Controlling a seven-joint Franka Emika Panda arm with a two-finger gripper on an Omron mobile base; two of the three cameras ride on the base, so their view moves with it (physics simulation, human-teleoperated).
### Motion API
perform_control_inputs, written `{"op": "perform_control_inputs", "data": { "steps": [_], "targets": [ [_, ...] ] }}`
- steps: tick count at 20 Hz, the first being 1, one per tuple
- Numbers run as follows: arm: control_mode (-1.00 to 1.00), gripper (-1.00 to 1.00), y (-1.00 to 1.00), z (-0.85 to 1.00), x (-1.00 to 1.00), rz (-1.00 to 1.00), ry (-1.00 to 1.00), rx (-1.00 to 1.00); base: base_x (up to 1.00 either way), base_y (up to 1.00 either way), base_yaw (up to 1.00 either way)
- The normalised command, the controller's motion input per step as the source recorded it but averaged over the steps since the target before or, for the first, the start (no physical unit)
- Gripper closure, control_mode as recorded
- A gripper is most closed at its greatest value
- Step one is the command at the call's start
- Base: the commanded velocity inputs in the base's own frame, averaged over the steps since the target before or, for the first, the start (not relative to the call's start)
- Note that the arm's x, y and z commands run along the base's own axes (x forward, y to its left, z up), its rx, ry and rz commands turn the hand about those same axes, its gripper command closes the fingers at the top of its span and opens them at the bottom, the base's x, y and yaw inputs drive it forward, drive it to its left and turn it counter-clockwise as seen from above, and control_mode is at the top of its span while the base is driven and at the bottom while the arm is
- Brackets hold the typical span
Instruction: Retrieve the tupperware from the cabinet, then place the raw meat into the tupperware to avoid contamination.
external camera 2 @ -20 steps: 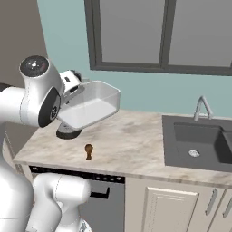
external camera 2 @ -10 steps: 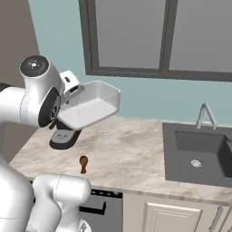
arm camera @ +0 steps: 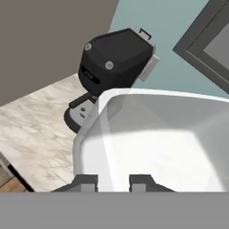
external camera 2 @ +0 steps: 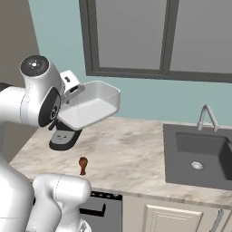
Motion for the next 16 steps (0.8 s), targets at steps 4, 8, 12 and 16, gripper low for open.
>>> {"op": "perform_control_inputs", "data": {
  "steps": [4,8,12,16],
  "targets": [
    [1.0,1.0,0.0,0.0,0.0,0.0,0.0,0.0,0.37,-0.04,0.0],
    [1.0,1.0,0.0,0.0,0.0,0.0,0.0,0.0,0.28,-0.04,0.0],
    [-1.0,1.0,-0.02,0.0,0.1,0.0,0.03,0.0,0.11,-0.02,0.0],
    [-1.0,1.0,-0.05,0.0,0.14,0.0,0.03,0.0,0.0,0.0,0.0]
  ]
}}
